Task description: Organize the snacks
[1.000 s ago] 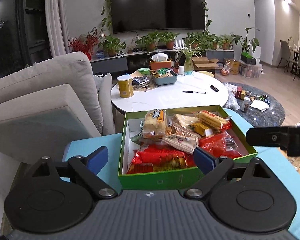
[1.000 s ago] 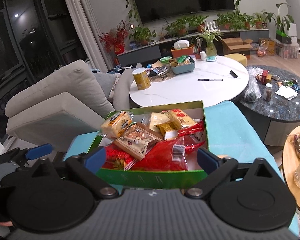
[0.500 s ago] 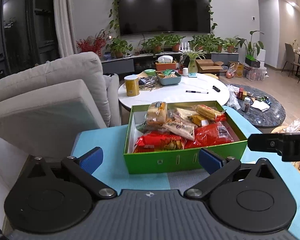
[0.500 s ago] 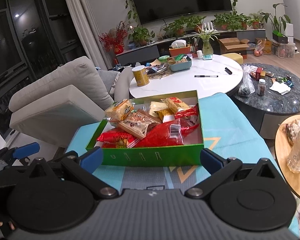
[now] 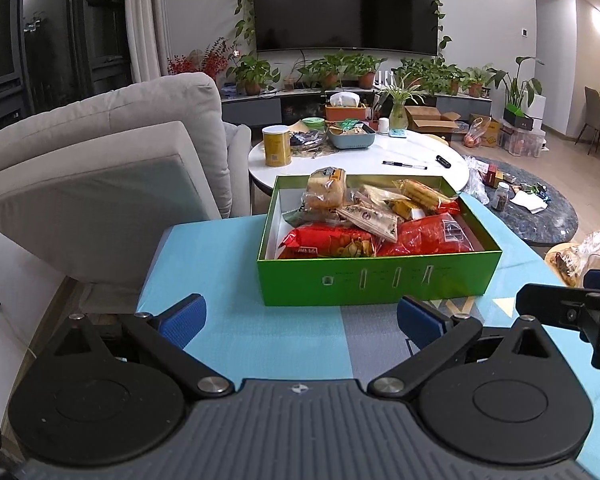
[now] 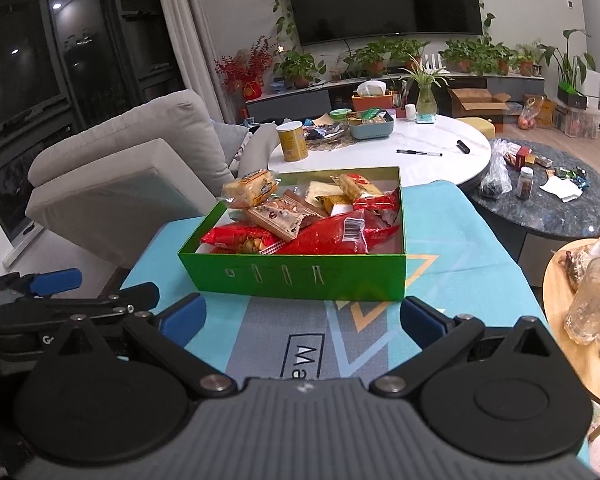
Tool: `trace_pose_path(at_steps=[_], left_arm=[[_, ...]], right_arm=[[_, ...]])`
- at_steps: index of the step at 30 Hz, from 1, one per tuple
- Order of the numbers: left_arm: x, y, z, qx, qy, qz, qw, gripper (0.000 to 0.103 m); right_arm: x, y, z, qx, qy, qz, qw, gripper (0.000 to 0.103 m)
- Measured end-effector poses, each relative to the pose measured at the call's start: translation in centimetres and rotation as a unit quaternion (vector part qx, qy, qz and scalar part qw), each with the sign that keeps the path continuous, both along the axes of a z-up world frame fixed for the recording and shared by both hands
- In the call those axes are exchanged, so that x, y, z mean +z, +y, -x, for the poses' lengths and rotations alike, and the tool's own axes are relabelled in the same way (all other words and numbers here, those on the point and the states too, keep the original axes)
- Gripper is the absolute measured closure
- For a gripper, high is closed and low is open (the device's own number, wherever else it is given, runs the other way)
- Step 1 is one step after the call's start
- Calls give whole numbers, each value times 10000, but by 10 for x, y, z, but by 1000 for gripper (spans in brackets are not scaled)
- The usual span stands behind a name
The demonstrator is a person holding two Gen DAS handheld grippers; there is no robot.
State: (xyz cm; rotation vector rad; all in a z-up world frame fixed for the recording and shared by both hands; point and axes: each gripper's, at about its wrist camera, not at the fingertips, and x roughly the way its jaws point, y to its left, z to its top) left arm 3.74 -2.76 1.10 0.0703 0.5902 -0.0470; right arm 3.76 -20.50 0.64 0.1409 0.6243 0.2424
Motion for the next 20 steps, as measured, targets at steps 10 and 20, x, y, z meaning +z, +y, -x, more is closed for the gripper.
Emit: trace_pose_path(at_steps=[10,20], left_arm=[[3,-2,10,-45,-59,2,10000,1],[3,-4,15,-95,-49,5,9999,1]], right_arm=[[2,0,8,-32,-72,-102,9999,1],[2,1,11,-79,-81,-146,9998,1]])
